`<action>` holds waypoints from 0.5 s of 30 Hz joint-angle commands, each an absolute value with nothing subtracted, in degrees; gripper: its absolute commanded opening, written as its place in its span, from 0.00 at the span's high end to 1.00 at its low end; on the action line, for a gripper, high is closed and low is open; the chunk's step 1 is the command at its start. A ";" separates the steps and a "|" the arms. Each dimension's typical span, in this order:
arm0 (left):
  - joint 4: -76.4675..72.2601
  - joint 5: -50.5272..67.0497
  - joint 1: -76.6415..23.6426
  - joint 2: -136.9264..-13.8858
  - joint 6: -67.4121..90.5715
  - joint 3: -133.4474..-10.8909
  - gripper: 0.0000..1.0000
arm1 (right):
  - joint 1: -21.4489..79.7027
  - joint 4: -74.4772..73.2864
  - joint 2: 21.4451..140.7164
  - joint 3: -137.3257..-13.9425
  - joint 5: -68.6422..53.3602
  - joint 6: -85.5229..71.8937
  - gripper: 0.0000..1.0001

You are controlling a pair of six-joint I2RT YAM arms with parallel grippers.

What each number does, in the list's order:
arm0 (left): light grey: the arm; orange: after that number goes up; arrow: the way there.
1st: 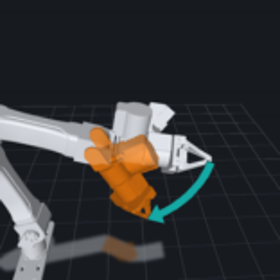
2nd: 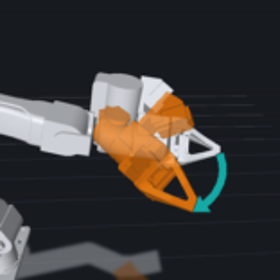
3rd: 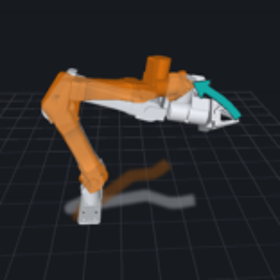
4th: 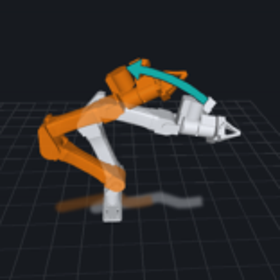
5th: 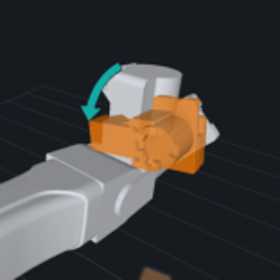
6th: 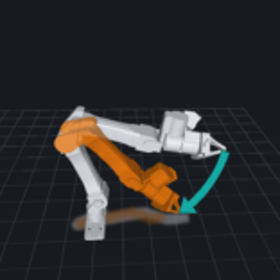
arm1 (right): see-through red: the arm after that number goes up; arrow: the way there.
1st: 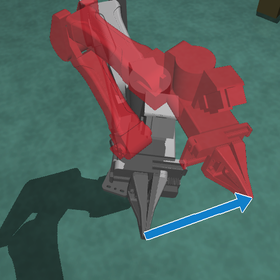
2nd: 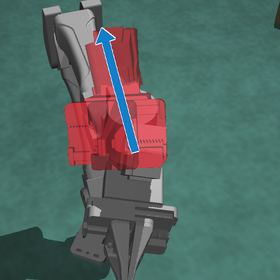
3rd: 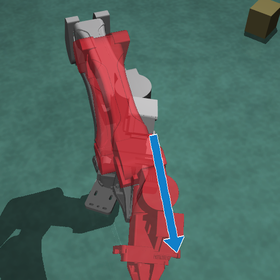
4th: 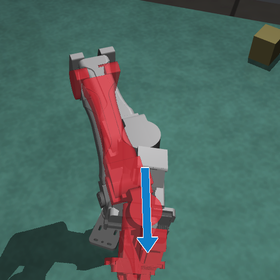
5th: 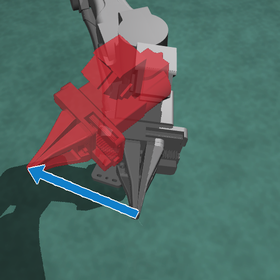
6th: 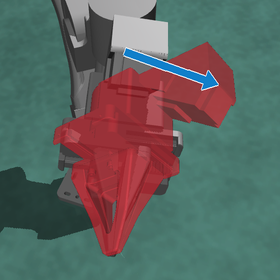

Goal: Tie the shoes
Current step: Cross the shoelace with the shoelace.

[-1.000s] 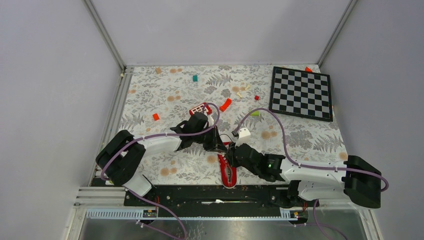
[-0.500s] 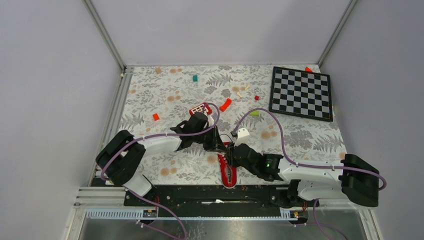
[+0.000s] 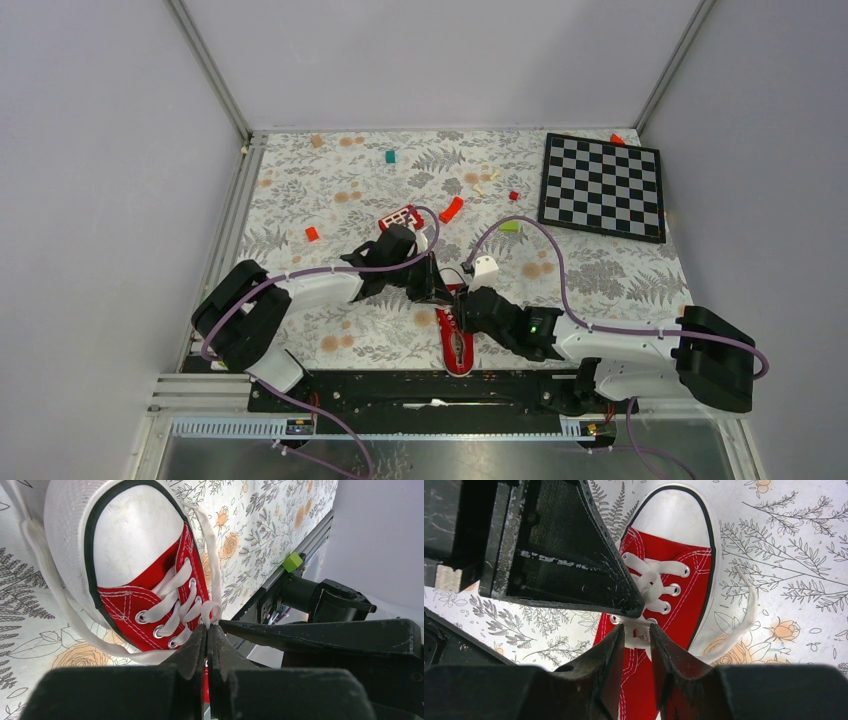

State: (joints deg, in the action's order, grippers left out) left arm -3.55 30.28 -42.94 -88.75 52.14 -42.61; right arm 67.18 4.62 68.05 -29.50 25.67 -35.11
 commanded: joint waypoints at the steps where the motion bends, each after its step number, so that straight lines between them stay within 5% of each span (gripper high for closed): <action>1: -5.45 32.10 -42.71 -88.51 52.06 -43.48 1.00 | 66.28 5.09 68.71 -30.70 27.69 -34.32 0.67; 6: -5.46 32.22 -42.66 -88.56 52.11 -43.59 1.00 | 65.82 6.20 70.07 -30.70 26.63 -34.14 0.75; 11: -5.41 32.09 -42.70 -88.33 51.99 -43.59 1.00 | 65.74 6.60 70.00 -30.60 25.84 -34.06 0.99; 15: -5.33 32.09 -42.71 -88.58 51.86 -43.51 1.00 | 65.79 5.58 67.12 -30.75 26.08 -33.76 1.00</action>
State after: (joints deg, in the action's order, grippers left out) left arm -3.55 30.28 -42.94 -88.75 52.12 -42.61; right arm 66.24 5.50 69.87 -29.50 25.54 -34.52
